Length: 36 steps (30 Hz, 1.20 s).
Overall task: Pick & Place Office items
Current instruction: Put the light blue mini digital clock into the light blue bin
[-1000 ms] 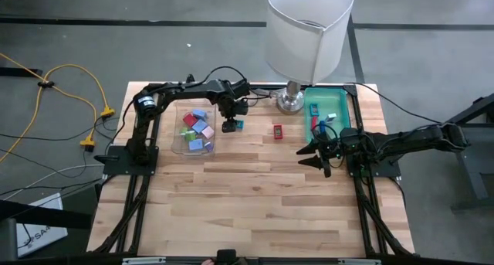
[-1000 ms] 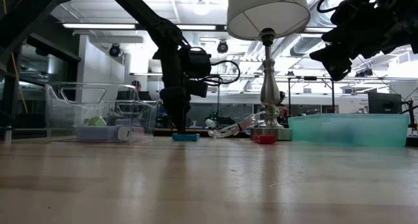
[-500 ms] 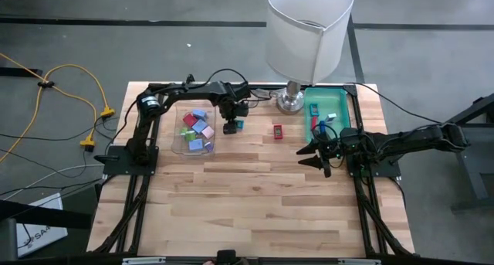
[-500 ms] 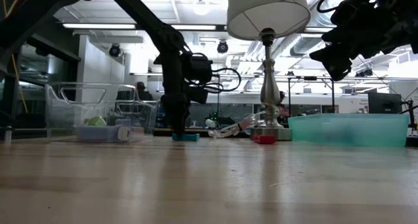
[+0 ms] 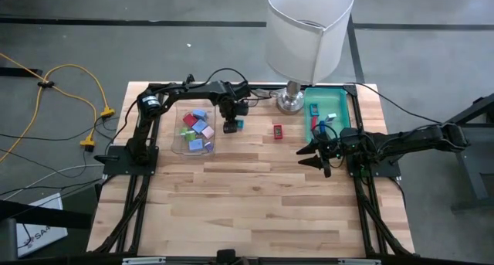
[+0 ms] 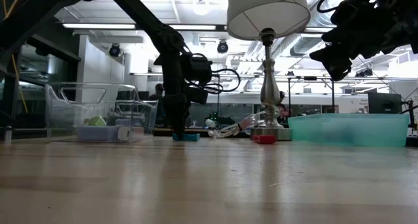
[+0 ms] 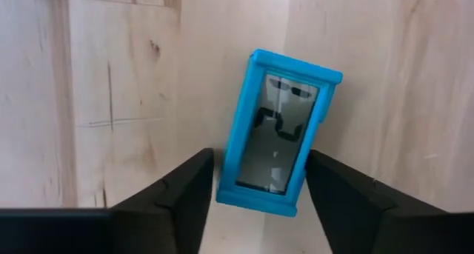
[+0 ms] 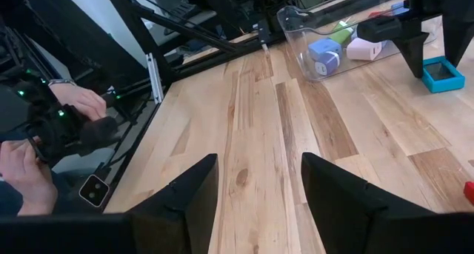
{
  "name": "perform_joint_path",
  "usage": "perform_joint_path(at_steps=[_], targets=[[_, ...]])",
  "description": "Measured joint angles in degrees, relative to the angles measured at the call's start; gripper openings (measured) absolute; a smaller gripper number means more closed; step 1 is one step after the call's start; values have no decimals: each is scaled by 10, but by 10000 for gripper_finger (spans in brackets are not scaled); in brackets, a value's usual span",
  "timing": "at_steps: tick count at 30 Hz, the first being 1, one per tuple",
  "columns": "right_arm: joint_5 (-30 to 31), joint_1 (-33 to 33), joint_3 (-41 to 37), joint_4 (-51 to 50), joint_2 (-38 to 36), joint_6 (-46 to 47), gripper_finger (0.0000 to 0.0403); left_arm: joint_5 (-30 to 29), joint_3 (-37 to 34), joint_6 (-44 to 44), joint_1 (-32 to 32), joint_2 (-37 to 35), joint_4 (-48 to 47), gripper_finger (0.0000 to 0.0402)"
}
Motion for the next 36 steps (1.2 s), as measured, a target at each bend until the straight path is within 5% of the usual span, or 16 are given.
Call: perform_joint_path(at_steps=[7, 25, 36], targets=[[0, 0, 0, 0, 0, 0, 181, 1, 0, 0, 0, 0, -1, 150], [0, 0, 0, 0, 0, 0, 181, 23, -3, -19, -5, -24, 17, 154], [0, 0, 0, 0, 0, 0, 181, 16, -2, -68, -64, -51, 102, 153]])
